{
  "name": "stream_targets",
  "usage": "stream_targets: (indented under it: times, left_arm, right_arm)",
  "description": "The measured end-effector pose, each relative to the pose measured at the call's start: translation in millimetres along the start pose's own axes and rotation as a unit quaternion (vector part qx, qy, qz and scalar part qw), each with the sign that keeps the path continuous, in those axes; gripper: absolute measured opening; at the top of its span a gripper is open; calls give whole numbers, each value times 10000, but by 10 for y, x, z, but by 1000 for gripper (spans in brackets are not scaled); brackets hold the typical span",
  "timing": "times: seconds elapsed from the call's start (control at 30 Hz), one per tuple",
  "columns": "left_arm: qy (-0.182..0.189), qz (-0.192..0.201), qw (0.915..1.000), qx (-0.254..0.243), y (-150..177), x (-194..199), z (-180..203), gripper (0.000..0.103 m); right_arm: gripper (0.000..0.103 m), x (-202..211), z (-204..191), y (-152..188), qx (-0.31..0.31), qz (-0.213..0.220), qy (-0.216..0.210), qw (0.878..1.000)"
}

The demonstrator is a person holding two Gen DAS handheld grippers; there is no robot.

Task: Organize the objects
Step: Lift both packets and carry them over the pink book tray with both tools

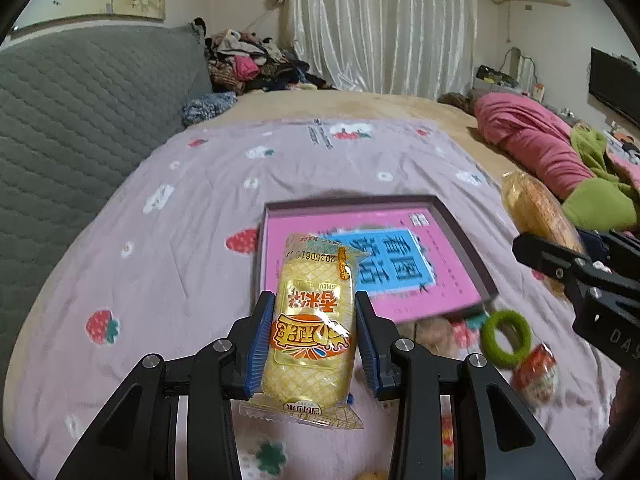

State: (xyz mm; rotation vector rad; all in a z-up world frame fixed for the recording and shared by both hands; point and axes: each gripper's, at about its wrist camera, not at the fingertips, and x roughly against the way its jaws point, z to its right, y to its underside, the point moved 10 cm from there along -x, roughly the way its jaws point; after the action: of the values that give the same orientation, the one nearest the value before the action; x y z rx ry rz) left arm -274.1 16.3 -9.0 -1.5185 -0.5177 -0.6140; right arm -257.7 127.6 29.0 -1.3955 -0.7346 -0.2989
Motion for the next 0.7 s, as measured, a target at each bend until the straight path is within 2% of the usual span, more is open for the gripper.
stream_targets:
  times: [0.27,0.37,0.57,0.7]
  left_arm:
    - [-154,-37,9998,78,-325,-376,-116,40]
    - [-172,-29,9997,141,-447,-568,-145,40]
    - [-191,-99,9994,260,-564,-911,-198,40]
    - [-156,-312,9990,270,-600,-1265,-209,40]
  right_arm:
    - [39,-282,34,-253,158,-10,-15,9999]
    - [39,-438,63,-328,86,-60,-162,9998]
    - [40,-809,226,-411,-84,-273,-321,9991]
    - [40,-1103,336,-475,-42,-388,-267,9989]
